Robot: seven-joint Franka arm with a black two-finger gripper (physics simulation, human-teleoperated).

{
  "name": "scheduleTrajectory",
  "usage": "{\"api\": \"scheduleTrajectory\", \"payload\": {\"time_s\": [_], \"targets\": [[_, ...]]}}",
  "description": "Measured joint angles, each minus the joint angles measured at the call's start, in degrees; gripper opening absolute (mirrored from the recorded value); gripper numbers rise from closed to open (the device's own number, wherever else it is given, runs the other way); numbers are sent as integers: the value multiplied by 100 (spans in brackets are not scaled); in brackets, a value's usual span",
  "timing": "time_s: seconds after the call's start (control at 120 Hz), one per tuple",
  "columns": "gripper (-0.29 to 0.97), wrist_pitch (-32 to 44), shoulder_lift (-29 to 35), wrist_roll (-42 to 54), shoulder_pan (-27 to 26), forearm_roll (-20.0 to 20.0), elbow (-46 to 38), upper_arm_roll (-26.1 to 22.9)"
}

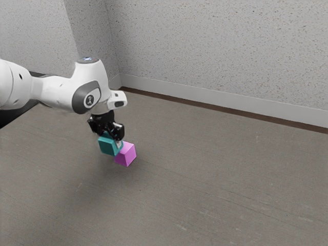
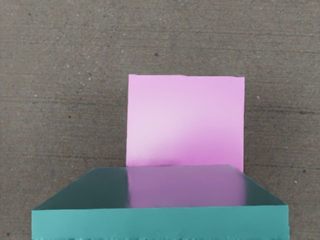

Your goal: Pick up the blue block with one arm, and put the blue block on the pink block with one arm

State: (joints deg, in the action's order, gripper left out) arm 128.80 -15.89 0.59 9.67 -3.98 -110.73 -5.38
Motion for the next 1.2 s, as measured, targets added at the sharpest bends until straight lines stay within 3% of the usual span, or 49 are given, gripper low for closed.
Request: {"api": "scheduleTrajectory", "payload": {"time_s": [0.692, 1.2], "targets": [[37, -999, -893, 108, -8, 0, 1390, -31], [37, -1170, -1155, 271, -38, -4, 1676, -60]]}}
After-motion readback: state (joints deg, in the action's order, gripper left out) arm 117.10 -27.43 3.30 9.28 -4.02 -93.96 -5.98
